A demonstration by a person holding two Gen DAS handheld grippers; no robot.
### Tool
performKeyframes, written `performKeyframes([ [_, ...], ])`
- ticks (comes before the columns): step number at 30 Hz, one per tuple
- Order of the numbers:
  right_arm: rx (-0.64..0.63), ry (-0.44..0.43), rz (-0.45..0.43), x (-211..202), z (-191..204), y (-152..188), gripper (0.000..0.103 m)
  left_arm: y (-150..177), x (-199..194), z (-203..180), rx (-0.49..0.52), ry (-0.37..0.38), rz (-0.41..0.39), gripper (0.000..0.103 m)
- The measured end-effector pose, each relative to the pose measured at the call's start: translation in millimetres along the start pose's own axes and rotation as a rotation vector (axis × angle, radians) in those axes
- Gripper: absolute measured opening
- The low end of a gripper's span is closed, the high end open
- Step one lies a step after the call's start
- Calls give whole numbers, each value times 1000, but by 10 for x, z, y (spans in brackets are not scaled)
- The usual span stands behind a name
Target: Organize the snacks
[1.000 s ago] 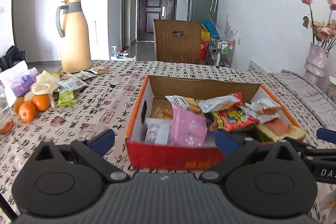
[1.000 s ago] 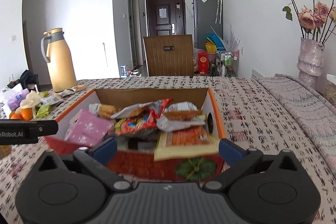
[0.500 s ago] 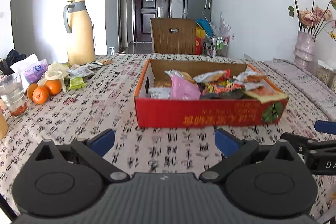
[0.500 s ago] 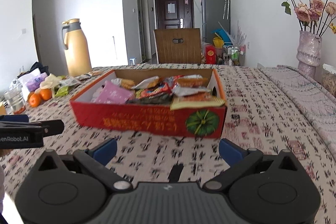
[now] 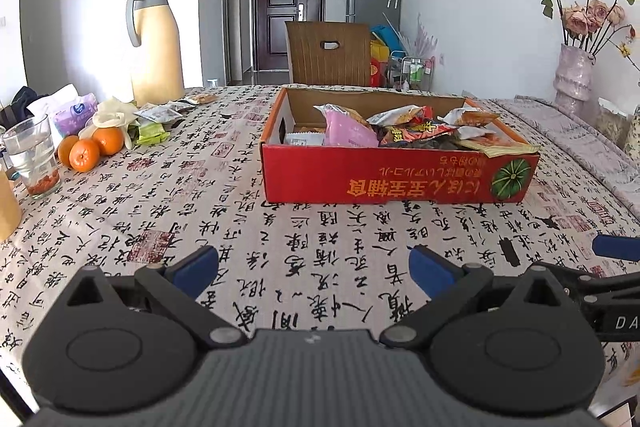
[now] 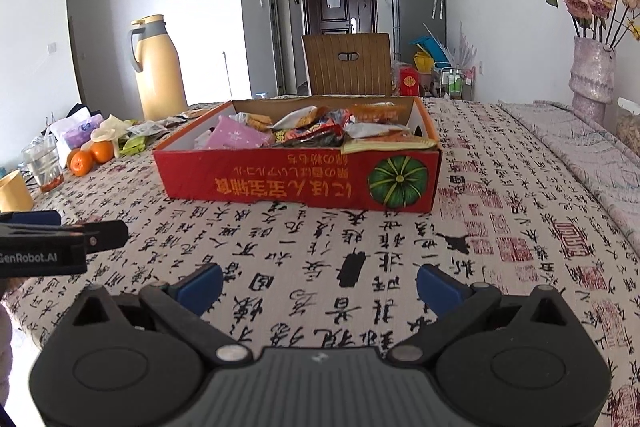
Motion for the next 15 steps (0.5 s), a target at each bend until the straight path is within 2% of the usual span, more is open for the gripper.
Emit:
performKeyframes([
  [15, 4, 3, 0, -46, -7, 30, 103, 26, -47, -24, 12, 2, 2, 103],
])
Point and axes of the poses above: each gripper's, at about its wrist camera, not at the fingertips, and x roughly the way its jaws point, z to its left, y to its underside, the point moved 4 cm from there along x, roughly the way its jaws point, and after that the axes turned 14 degrees about -z, right-handed, at the moved point
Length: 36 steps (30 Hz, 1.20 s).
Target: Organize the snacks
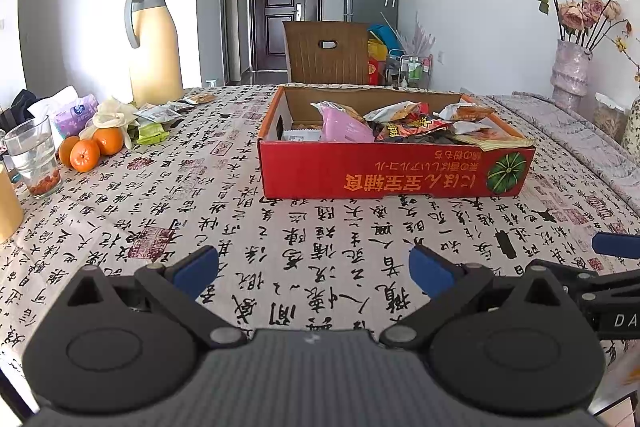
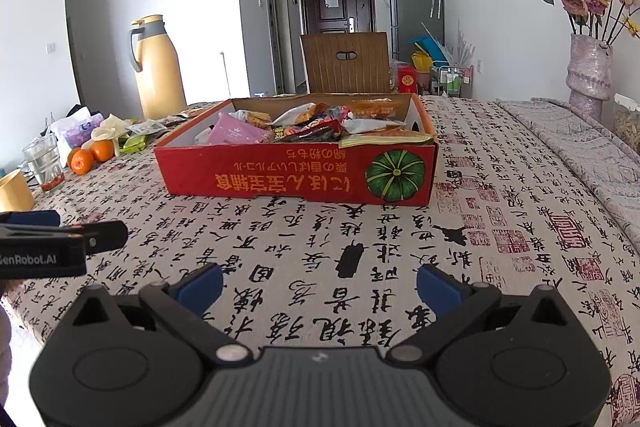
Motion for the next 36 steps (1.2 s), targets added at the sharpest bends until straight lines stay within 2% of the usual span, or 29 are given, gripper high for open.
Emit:
performKeyframes([
  [36, 5, 55, 13, 53, -69, 52, 103, 42, 42, 0, 3, -2, 18, 103],
])
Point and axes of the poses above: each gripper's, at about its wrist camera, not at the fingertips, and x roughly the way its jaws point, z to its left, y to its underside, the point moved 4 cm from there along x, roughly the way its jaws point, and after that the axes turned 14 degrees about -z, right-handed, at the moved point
